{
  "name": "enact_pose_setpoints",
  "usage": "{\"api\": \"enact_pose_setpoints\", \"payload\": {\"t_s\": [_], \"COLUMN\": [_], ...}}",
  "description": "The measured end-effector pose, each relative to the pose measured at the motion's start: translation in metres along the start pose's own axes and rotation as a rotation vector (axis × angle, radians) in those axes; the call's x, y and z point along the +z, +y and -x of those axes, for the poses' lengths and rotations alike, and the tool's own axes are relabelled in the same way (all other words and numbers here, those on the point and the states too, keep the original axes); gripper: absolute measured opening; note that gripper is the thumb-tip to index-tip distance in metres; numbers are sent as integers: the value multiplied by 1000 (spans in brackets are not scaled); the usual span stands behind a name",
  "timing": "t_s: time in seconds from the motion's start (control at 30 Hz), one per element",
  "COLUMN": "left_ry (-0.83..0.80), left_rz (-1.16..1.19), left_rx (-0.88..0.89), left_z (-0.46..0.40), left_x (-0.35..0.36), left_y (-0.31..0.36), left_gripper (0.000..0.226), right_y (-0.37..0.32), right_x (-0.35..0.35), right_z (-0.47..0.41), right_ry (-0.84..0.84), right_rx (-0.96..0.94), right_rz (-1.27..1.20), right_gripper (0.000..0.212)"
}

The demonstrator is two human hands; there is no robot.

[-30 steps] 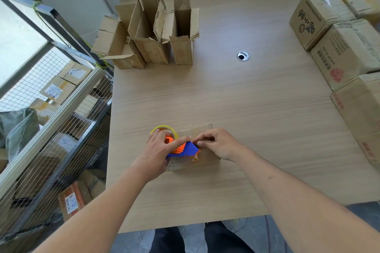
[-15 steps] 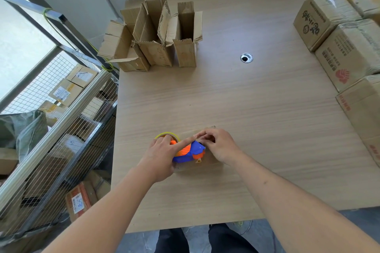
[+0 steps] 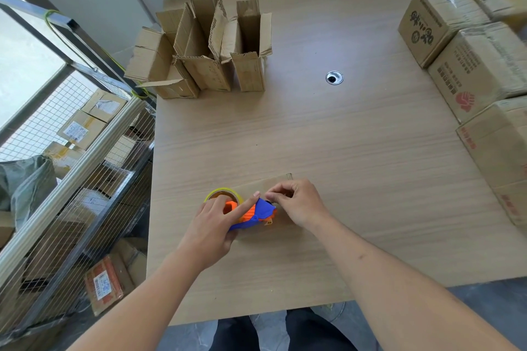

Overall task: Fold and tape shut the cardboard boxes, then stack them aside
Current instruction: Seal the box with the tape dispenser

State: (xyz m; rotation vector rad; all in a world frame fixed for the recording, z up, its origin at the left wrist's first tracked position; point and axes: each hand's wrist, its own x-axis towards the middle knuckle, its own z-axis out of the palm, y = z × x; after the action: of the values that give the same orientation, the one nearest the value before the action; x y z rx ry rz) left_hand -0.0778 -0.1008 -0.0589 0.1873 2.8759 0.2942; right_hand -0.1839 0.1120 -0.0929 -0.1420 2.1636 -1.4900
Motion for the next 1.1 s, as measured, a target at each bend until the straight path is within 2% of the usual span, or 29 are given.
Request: {"api": "enact_pose_setpoints", "payload": {"t_s": [0.17, 0.37, 0.5, 0.7, 0.87, 1.1], "left_ry": [-15, -22, -24, -20, -29, -44], "left_rz": [35, -8, -27, -20, -21, -8], "left_rx": [13, 14, 23, 27, 22, 22], "left_z": [-1, -2, -4, -4, -6, -10], "left_x": [-1, -1, 0, 0, 0, -1], "left_y": [-6, -7, -8, -8, -7, -7], "left_gripper": [101, 101, 99, 99, 100, 100], "right_y": [1, 7, 15, 22, 25, 37], "right_x": [-1, -13, -30, -41, -44, -38], "right_z": [12, 19, 24, 29, 20, 5], "right_ry": [100, 225, 293, 393, 348, 322], "right_rx": [3, 54, 103, 161, 254, 325], "right_rz": [-76, -139, -211, -121, 3, 29], "right_gripper": [27, 18, 21, 23, 16, 12]}}
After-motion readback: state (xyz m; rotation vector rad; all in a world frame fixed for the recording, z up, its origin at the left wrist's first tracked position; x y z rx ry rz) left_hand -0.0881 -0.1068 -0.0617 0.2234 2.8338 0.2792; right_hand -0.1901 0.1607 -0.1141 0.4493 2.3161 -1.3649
